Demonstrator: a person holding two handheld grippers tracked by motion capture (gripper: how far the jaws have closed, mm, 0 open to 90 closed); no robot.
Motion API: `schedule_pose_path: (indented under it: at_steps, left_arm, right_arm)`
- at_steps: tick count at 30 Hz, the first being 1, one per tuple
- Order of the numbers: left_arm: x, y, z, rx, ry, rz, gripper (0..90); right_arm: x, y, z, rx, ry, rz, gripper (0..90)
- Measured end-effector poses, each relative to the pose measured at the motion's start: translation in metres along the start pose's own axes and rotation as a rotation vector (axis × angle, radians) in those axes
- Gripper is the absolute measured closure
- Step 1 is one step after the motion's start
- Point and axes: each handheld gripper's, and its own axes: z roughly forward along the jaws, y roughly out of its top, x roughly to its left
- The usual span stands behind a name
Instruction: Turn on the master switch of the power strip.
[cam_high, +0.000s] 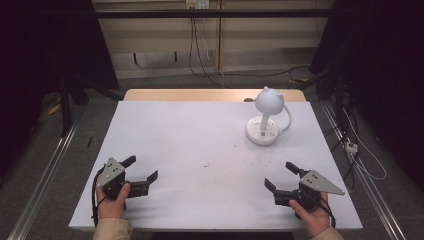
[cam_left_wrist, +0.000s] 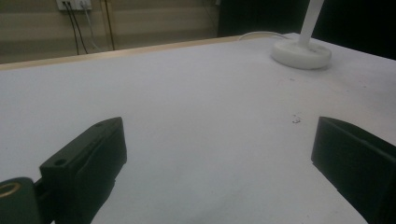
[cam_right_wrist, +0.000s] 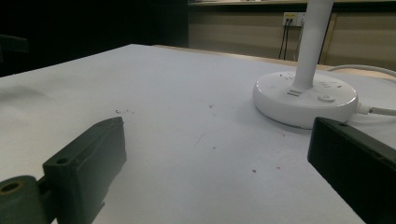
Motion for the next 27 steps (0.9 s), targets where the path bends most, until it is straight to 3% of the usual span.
schedule_pose_path:
  at_steps: [14,27]
  left_arm:
    - [0.001,0.001,-0.003,-0.027,-0.006,-0.028,3.0]
    - [0.002,0.003,-0.004,-0.033,-0.008,-0.016,3.0]
  right_arm:
    - [-0.008,0.006,0.011,0.001,-0.012,-0.005,4.6]
    - [-0.027,0.015,0.026,0.017,-0.050,-0.003,5.6]
